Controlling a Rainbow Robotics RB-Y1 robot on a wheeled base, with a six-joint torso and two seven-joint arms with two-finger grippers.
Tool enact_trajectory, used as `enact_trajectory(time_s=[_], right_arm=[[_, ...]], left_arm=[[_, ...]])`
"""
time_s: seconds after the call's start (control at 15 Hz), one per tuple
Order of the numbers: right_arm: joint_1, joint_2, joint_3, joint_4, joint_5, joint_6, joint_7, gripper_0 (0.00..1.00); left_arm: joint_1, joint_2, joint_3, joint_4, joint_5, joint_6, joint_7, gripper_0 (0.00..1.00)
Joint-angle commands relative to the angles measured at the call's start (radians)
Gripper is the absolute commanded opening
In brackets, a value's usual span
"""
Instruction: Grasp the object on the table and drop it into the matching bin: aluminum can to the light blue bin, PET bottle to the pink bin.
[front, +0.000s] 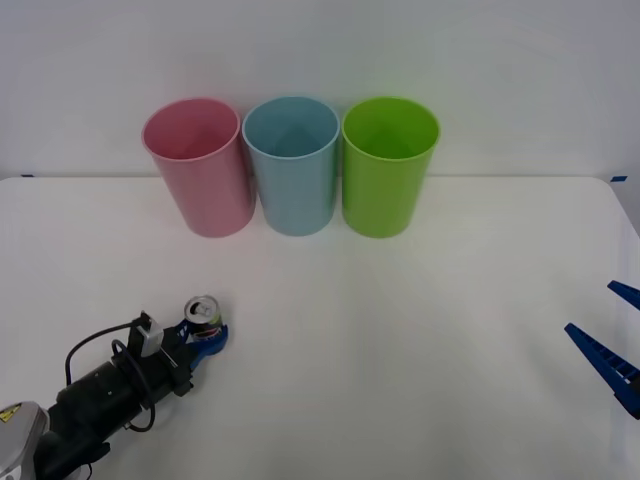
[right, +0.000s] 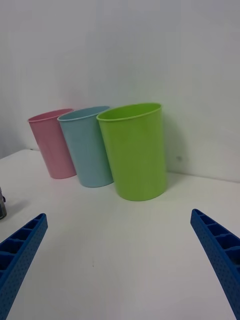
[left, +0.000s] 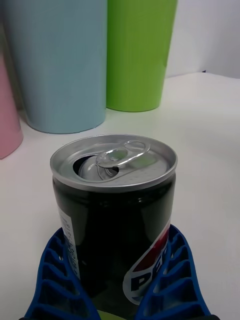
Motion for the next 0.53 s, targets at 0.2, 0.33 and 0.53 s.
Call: enact_trajectory(time_s=[0.2,0.33,0.53], right_arm=[[0.000,0.000,0.000,0.000,0.000,0.000,0.000,1.00],[0.000,0.000,0.000,0.000,0.000,0.000,0.000,1.00],[0.000,0.000,0.000,0.000,0.000,0.000,0.000,1.00]], left_arm=[[0.063,0.040,-0.018,-0.103,0.070,-0.012,0.028,0.00],[0.099,0.046,-0.023,-0.166,0.109,-0.012,0.051,0.00],[0.152,0.046,-0.036,-0.280,0.170,-0.011,0.134,0.00]])
